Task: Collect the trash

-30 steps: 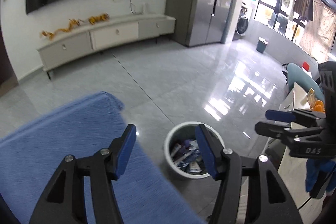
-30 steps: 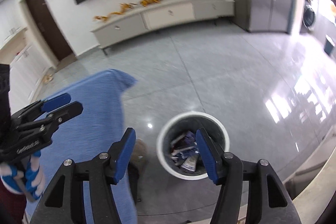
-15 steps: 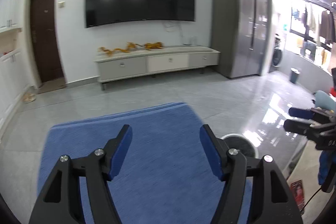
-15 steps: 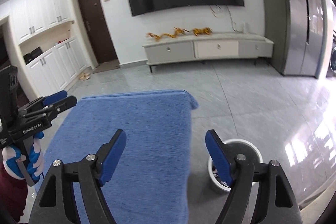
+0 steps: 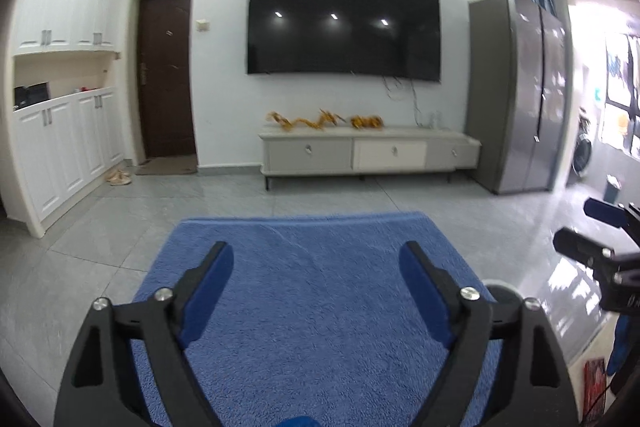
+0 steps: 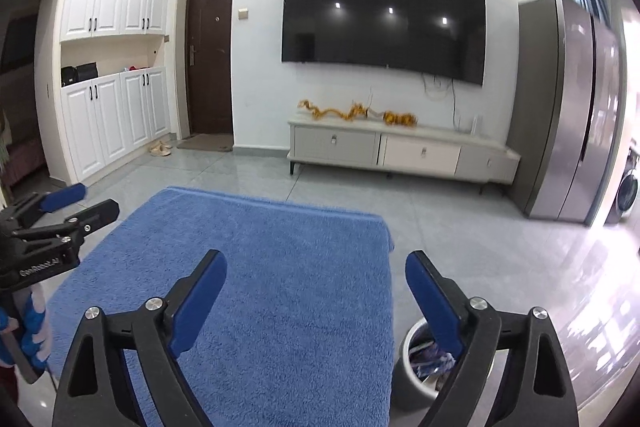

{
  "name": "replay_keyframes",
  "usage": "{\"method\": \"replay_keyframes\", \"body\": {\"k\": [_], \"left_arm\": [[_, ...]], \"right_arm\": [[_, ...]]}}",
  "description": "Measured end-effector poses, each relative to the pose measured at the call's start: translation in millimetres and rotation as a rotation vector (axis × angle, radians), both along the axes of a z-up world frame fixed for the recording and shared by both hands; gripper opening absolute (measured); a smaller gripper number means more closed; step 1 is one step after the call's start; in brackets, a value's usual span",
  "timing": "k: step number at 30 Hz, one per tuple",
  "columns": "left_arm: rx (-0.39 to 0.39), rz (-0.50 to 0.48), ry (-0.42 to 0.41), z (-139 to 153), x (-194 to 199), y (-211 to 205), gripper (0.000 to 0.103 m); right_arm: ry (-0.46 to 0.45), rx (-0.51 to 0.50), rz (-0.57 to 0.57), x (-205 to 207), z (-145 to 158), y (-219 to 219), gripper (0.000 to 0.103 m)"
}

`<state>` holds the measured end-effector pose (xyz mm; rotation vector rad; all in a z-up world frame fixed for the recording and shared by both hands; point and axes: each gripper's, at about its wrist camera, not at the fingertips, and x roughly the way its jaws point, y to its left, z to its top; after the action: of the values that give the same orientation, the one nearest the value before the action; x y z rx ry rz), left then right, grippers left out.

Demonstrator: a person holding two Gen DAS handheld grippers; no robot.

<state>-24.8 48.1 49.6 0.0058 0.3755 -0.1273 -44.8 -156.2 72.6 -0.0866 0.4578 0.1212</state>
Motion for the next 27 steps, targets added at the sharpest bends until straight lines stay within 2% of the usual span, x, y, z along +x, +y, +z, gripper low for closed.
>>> {"method": "replay_keyframes", "body": {"k": [4,9,16,27], "left_arm": [[-0.006,0.057,-0.058,3,-16,10,0.095],[0.000,0.060,-0.083,7,-19,8,0.096],[0.018,0.052,-0.103,9,-20,-4,0.096],[0.036,0.023,-0.071,0,-8,-18,0.096]], "right_arm": [[-0.075,-0.042,-0.006,-6,2,9,0.097],[-0.136,-0.059,-0.017,-12,2,14,0.099],[-0.168,-0.056,-0.025,-18,-4,18,0.099],[-0.168,-0.021,-0.055,-19,-13,4,0.099]]}}
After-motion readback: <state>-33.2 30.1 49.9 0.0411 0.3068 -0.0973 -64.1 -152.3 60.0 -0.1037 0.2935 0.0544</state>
